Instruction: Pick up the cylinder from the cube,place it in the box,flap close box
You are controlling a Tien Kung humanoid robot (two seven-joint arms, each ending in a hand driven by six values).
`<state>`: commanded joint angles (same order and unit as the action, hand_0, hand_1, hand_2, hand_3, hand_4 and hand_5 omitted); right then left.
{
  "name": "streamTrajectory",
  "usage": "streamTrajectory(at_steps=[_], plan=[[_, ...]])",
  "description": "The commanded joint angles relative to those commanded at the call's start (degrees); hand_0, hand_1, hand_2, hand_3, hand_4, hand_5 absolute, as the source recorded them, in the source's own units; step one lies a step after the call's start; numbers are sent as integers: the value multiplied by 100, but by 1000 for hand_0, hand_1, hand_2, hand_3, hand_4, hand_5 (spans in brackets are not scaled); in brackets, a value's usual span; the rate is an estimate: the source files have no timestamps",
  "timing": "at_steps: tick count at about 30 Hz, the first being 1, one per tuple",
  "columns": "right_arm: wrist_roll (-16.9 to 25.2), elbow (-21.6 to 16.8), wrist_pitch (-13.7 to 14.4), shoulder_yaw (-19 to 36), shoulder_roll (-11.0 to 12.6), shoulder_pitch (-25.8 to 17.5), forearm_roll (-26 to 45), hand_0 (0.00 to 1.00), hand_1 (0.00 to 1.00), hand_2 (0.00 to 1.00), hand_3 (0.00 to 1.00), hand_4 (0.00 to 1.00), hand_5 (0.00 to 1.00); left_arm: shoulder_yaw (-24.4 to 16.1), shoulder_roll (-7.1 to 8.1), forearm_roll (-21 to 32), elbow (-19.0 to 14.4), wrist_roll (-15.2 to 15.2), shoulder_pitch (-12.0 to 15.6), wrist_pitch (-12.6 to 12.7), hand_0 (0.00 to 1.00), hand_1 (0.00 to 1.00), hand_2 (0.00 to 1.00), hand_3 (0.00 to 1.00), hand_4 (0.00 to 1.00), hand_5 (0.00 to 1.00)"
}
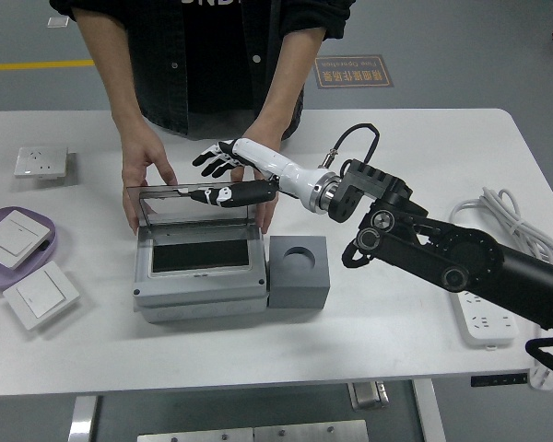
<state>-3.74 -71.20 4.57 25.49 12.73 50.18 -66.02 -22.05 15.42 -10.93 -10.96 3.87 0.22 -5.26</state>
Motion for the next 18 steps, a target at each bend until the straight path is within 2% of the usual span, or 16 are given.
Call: streamTrajectory(at_steps=[1,5,6,18], plan=[[2,-9,4,-26,15,0,19,857,748,754,786,988,669,-10,-1,-11,-1,2,-1,0,675,685,666,695,692,250],[-7,-177,18,-142,115,-26,55,857,748,754,786,988,669,-66,-8,-63,-4,7,-1,2,675,685,666,695,692,250],[-15,-311,28,-179,176,-47,57,850,745,754,784,994,701,-88,-12,-81,-6,8,-1,3,675,685,666,695,691,249],[-55,-1510,-16,-462,637,-215,407,848,743,753,782,992,716,-274,-40,-240,-16,18,-4,14,675,686,667,694,692,250]])
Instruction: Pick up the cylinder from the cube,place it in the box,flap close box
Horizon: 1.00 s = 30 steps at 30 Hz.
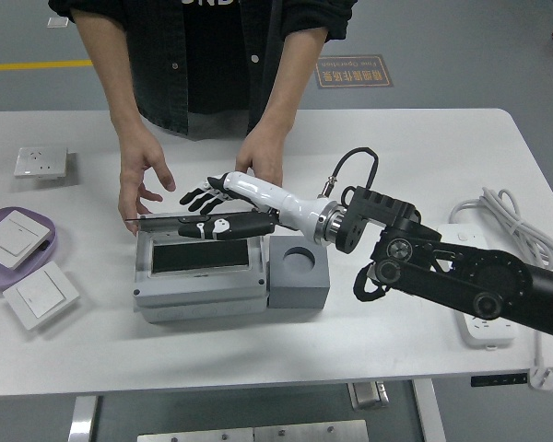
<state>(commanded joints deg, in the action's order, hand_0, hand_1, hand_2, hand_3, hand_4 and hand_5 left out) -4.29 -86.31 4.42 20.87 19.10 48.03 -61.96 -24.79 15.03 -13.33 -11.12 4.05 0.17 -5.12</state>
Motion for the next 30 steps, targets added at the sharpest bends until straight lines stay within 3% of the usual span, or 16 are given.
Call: streamTrajectory(at_steps=[4,9,15,24,30], plan=[[-15,-194,-123,-153,78,-68,365,824,737,749,784,988,726,-107,-11,-90,-4,2,-3,-1,675,685,667,694,692,250],[120,-13,-284,-273,82,-203,962,812,736,747,793,973,724,-169,-29,-115,1,-1,1,-1,675,684,667,695,692,251],[327,46,-261,66,190,-463,1390,813,739,749,797,932,749,-122,-42,-28,11,-10,23,3,675,685,667,695,692,252],[174,-910,-124,1344,794,-1233,458,814,739,749,802,915,751,77,-46,185,21,-22,94,16,675,684,667,695,692,252],[-358,-1363,22,2591,1065,-2053,-781,815,735,747,795,911,753,177,-74,275,12,-22,151,30,675,685,667,694,691,251]])
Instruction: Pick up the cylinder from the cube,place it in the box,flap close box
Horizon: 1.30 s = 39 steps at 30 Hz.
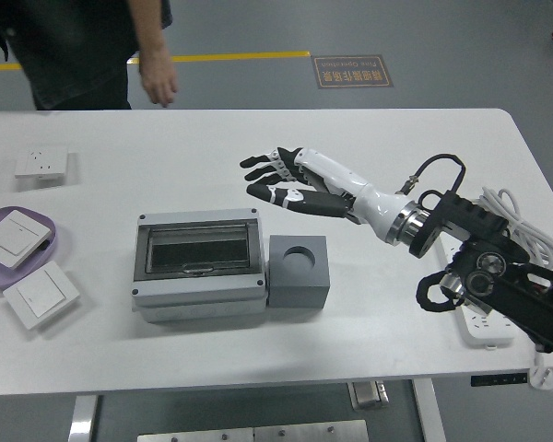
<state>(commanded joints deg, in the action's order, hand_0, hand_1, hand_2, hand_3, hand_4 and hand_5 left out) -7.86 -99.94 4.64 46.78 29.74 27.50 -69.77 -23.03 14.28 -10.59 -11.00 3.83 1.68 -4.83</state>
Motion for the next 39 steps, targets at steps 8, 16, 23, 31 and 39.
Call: streamTrajectory(at_steps=[8,16,23,31,39], plan=[[-543,332,-87,1442,233,-987,-1709,810,728,736,772,892,736,140,-9,128,-2,-13,87,23,675,685,667,694,691,252],[-640,923,-36,2484,106,-1360,-3428,810,721,716,746,884,746,220,-23,230,16,-36,139,12,675,684,667,694,691,252],[-628,1260,151,3006,33,-1476,-4596,812,720,718,731,871,748,342,-62,366,21,-42,187,21,675,685,667,694,691,252],[-513,1368,484,3108,-21,-1522,-4883,998,914,904,847,998,998,397,-80,410,24,-56,206,24,675,685,667,694,692,252],[-406,1374,660,3220,-114,-1648,-4713,998,921,898,847,998,998,369,-78,392,26,-66,206,22,675,684,667,694,692,252]])
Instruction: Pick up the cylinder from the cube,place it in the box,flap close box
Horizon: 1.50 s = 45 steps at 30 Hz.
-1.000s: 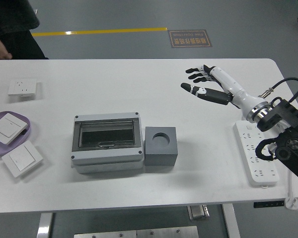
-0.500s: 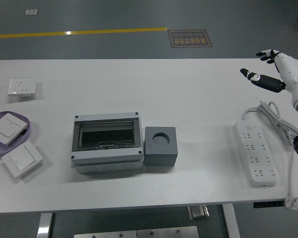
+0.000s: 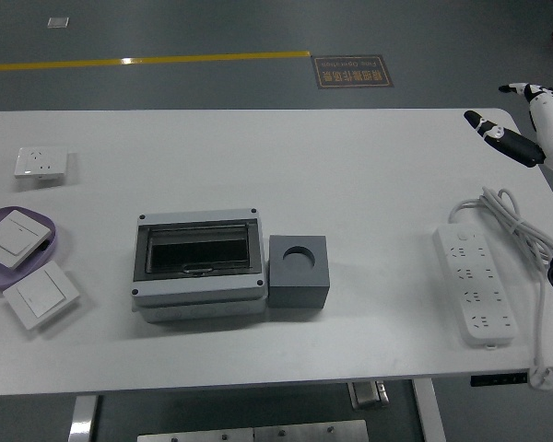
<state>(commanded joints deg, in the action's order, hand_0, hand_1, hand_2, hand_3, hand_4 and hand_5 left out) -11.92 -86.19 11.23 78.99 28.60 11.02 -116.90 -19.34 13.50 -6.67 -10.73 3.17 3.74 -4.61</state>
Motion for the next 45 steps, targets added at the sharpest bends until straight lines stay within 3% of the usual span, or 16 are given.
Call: streamTrajectory(at_steps=[13,45], plan=[[261,-220,290,66,-343,-163,253,998,907,883,821,998,998,-41,-16,1,5,-1,-7,0,675,685,667,695,692,252],[485,-251,359,165,-345,-273,627,998,902,866,788,998,998,-93,-18,-54,10,8,-53,-9,675,684,667,694,692,251]])
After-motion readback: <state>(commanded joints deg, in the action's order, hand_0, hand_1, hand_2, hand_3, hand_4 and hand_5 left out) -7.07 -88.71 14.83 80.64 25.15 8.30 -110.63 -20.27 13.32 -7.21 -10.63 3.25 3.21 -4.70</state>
